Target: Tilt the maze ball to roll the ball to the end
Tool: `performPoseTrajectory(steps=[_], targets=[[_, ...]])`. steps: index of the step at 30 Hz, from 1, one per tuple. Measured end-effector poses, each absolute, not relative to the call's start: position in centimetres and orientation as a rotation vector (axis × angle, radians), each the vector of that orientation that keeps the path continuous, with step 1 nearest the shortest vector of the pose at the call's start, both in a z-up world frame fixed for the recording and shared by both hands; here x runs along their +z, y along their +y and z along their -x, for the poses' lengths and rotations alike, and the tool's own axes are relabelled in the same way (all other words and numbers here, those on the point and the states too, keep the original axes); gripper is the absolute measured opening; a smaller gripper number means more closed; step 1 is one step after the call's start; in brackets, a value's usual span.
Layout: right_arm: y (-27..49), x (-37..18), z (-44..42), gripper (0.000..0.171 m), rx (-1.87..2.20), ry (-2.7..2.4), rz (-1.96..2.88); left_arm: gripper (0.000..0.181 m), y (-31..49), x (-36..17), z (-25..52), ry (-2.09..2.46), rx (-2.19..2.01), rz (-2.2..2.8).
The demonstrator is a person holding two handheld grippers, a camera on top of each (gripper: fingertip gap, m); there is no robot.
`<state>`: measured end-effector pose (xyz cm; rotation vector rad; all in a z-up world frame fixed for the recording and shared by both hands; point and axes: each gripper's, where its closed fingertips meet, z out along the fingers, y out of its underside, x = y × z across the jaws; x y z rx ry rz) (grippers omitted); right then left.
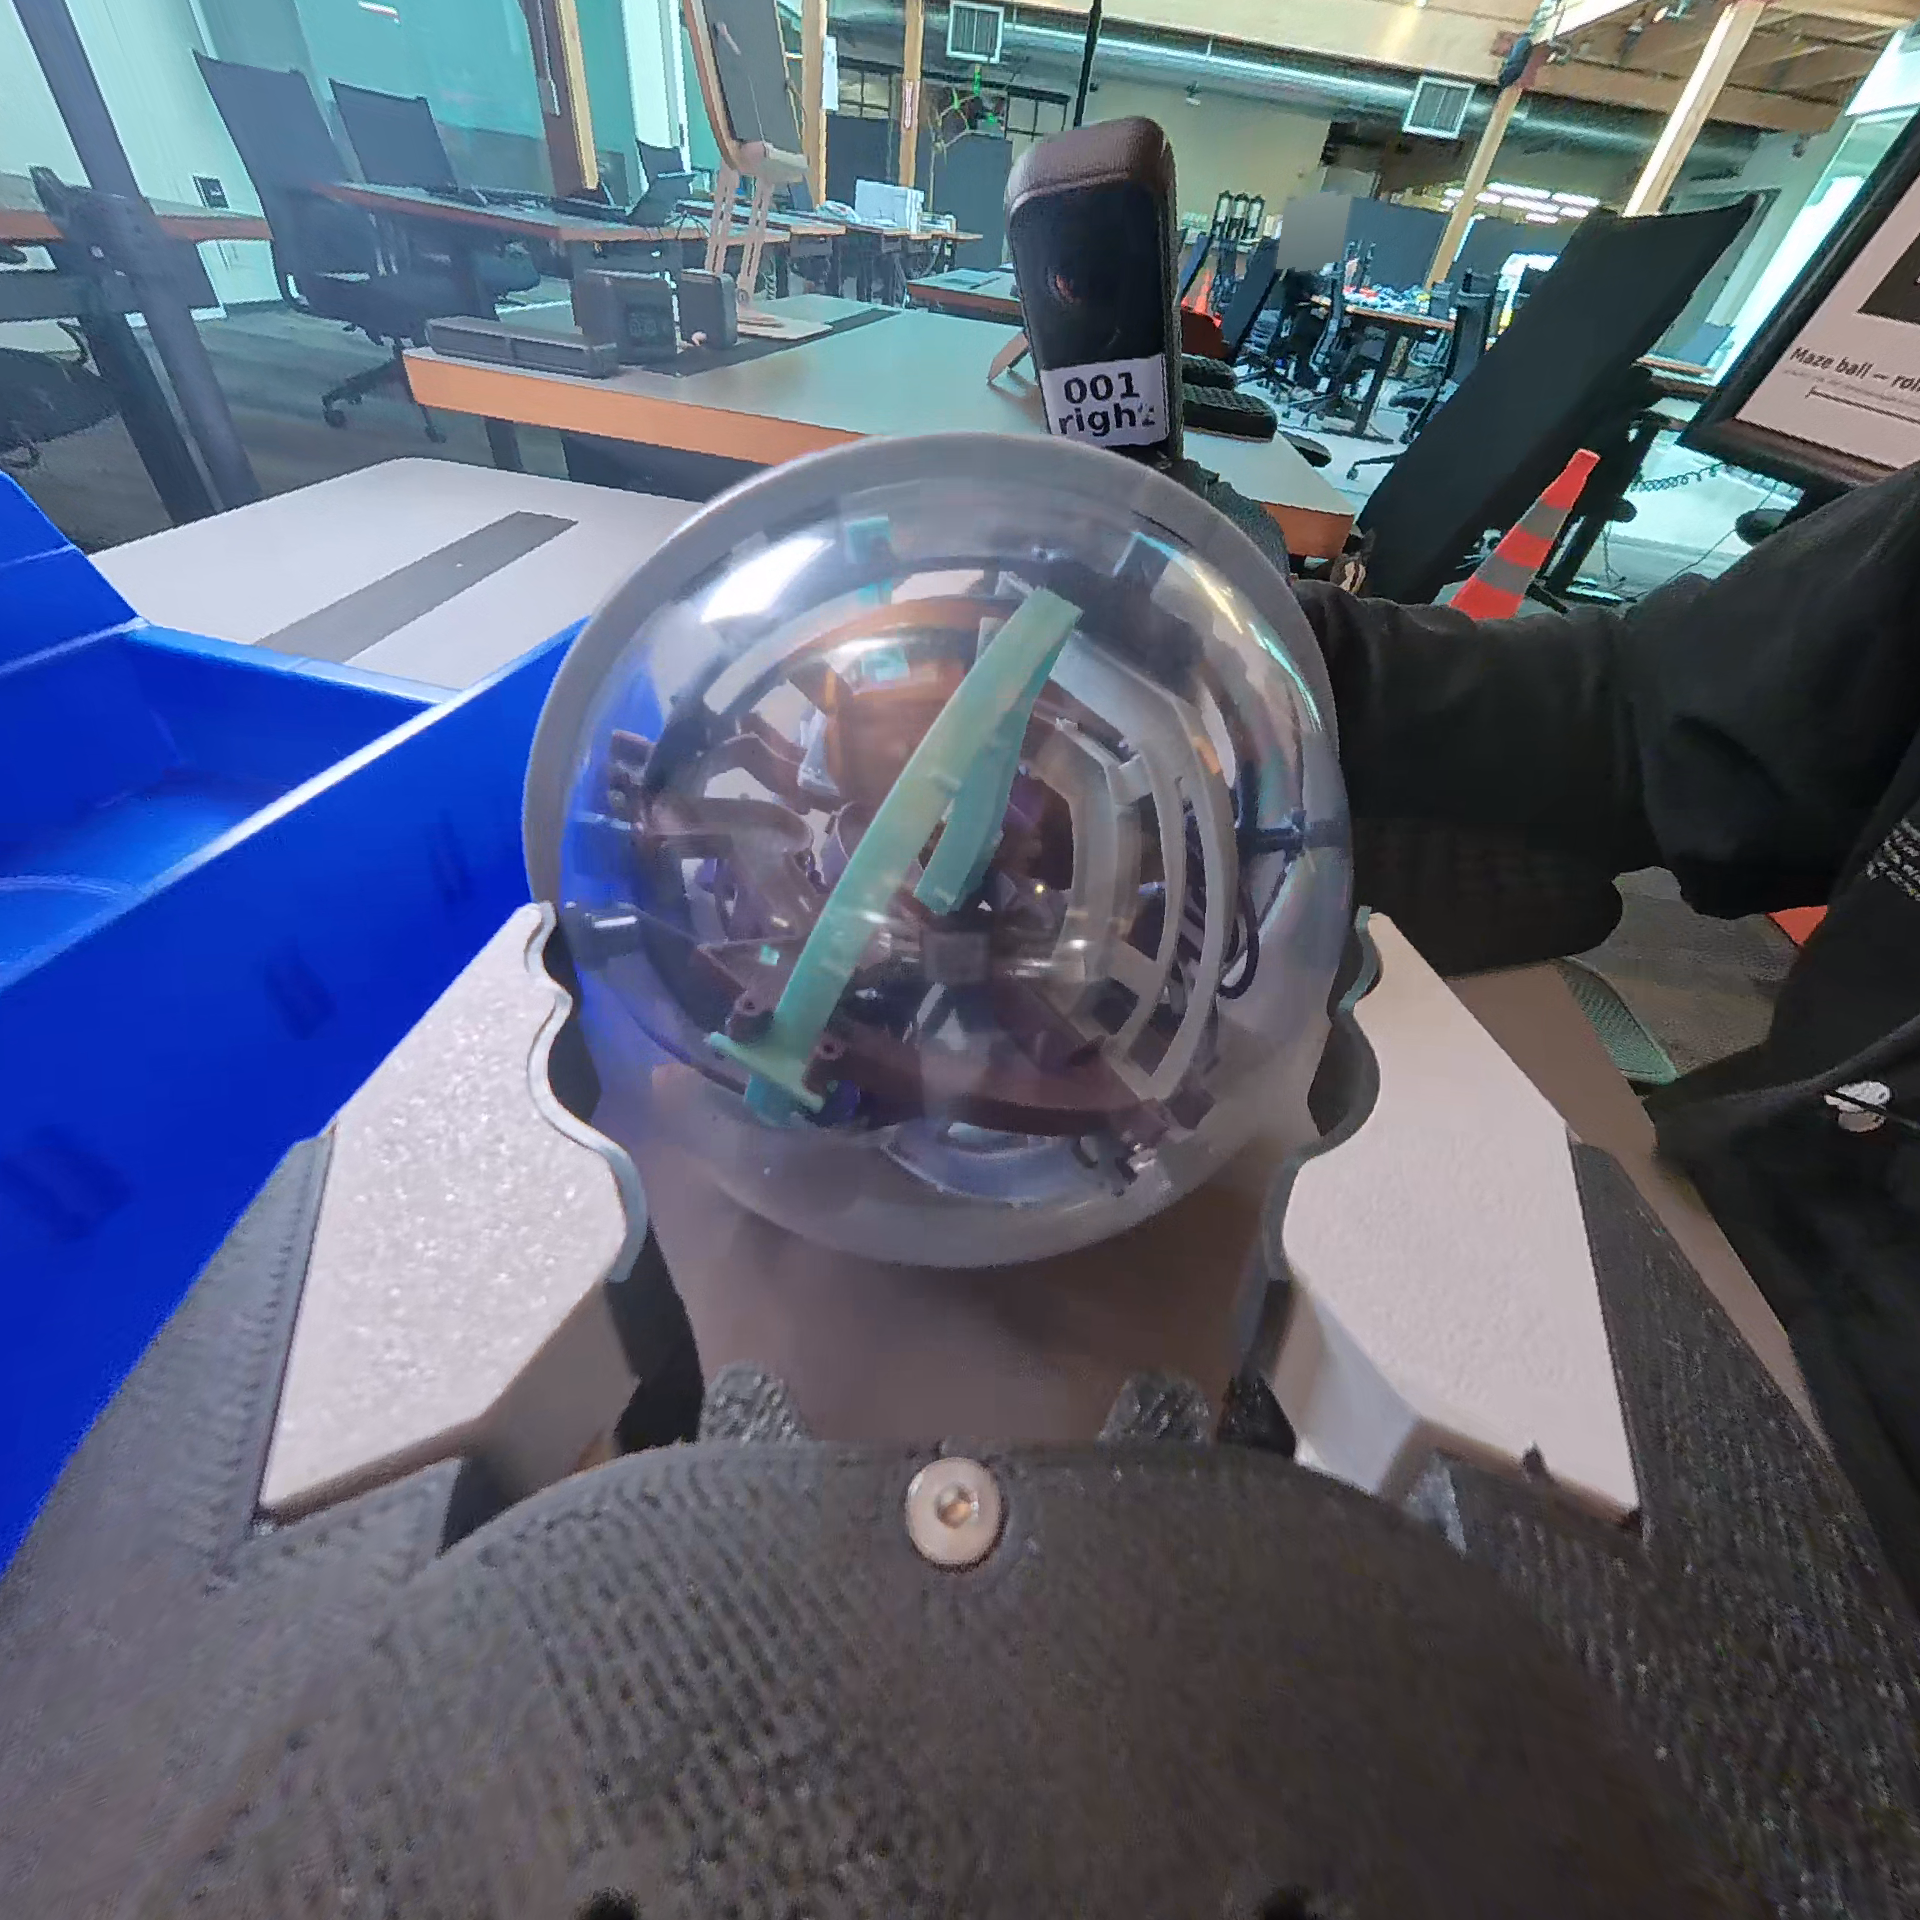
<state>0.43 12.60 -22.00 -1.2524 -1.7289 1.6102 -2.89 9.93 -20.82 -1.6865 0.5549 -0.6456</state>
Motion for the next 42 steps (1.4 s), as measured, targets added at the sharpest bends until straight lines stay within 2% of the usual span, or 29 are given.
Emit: performPoseTrajectory(steps=[29, 37, 42], targets=[[10.3, -21.4, -0.8, 0.128, 1.549, -1.795, 1.106, 0.138, 7.0, -21.7, 2.7, 0.691, -0.457, 1.731], [9.8, -21.4, -0.8, 0.128, 1.547, -1.812, 1.087, 0.134, 5.9, -20.6, 3.1, 0.67, -0.585, 1.694], [9.6, -21.4, -0.6, 0.127, 1.563, -1.809, 1.08, 0.138, 6.6, -20.3, 2.8, 0.66, -0.582, 1.688]])
